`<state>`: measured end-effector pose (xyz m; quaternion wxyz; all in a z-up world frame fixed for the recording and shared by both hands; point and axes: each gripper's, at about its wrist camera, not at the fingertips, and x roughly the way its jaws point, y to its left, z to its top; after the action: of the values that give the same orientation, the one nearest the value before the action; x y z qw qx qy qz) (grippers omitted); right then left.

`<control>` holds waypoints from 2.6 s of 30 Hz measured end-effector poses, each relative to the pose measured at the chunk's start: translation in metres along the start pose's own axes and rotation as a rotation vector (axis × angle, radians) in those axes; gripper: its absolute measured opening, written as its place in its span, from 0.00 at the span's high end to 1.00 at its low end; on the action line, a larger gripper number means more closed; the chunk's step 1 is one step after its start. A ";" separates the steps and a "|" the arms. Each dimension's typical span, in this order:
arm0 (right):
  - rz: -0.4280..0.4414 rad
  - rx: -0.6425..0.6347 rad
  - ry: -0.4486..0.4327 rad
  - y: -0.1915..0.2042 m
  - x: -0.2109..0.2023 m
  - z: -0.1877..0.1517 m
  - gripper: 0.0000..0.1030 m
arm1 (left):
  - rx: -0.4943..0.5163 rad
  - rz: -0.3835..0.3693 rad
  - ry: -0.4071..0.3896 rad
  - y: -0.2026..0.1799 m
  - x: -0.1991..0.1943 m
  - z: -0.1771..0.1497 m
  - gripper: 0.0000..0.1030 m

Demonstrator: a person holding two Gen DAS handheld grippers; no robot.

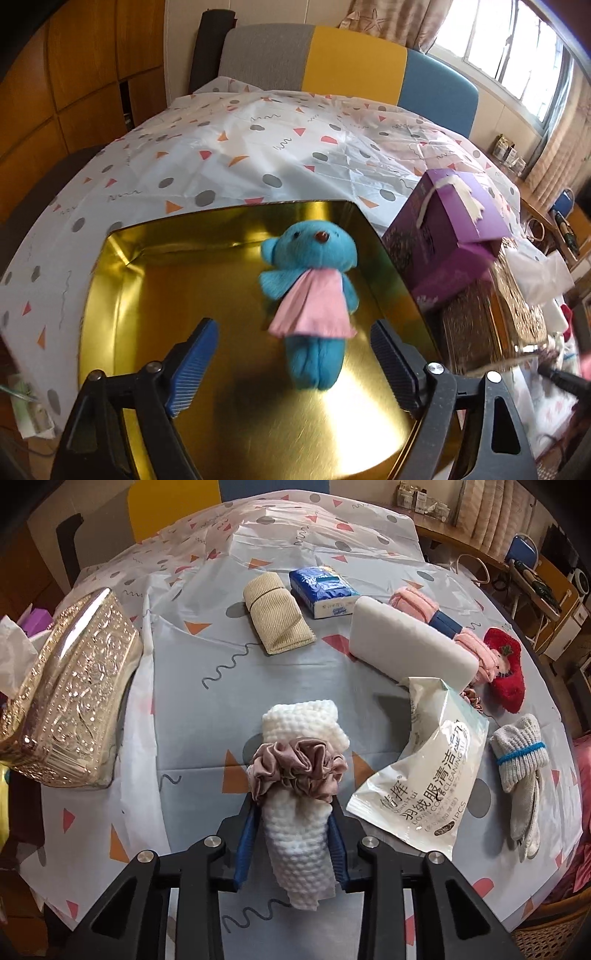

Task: Organize soft objects
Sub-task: 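Carry the bear with the left tool into the gold tray while the right tool grasps the white towel roll, then carry the towel roll with the right tool and release it beside the bear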

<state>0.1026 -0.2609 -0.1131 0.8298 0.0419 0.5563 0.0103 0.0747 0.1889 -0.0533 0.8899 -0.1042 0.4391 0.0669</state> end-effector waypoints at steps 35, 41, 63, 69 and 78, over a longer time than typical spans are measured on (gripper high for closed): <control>0.279 -0.620 -0.211 0.320 -0.093 0.101 0.67 | -0.058 0.136 -0.072 0.051 -0.051 -0.046 0.00; 0.328 -0.772 -0.122 0.358 -0.069 0.009 0.67 | -0.103 0.152 -0.090 0.067 -0.057 -0.049 0.00; 0.250 -0.776 -0.147 0.339 -0.025 -0.047 0.35 | -0.090 0.237 -0.154 0.062 -0.071 -0.058 0.00; 0.253 -0.745 -0.214 0.325 -0.046 -0.046 0.34 | -0.086 0.212 -0.129 0.056 -0.068 -0.060 0.00; 0.242 -0.659 -0.299 0.278 -0.076 -0.032 0.34 | -0.072 0.186 -0.115 0.047 -0.066 -0.062 0.00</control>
<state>0.0521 0.0126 -0.0331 0.8636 -0.1608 0.3870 0.2804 -0.0228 0.2173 -0.0439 0.8992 -0.0908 0.3925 0.1709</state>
